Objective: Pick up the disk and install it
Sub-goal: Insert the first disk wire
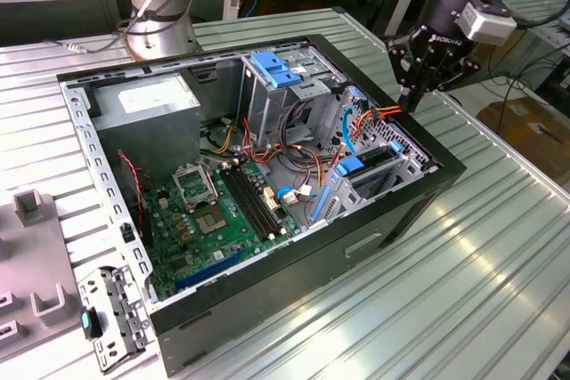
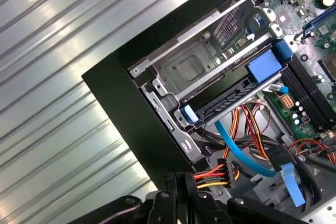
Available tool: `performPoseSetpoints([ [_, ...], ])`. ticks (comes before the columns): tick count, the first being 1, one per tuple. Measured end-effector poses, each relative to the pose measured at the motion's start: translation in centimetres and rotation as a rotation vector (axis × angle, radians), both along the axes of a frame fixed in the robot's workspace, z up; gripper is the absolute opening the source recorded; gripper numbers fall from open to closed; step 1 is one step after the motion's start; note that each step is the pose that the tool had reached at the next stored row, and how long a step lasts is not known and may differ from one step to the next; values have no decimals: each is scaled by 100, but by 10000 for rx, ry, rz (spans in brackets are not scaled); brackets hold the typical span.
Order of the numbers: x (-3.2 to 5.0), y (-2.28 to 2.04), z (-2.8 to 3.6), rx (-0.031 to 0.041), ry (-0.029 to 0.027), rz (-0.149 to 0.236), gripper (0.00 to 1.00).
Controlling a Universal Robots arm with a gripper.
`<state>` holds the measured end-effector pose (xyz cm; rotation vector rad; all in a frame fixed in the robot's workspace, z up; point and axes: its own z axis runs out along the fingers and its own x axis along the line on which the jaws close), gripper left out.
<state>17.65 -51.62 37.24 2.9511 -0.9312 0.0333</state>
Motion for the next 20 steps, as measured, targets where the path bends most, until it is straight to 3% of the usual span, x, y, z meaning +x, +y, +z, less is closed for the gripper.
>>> performPoseSetpoints([
  [7,-24,-1,2,-8,0,-5,17],
  [13,-140,-10,2,-8,0,-26,17],
  [17,-143,-10,1,-9,-1,-410,17],
  [20,-144,-10,1,-9,0,-430,17],
])
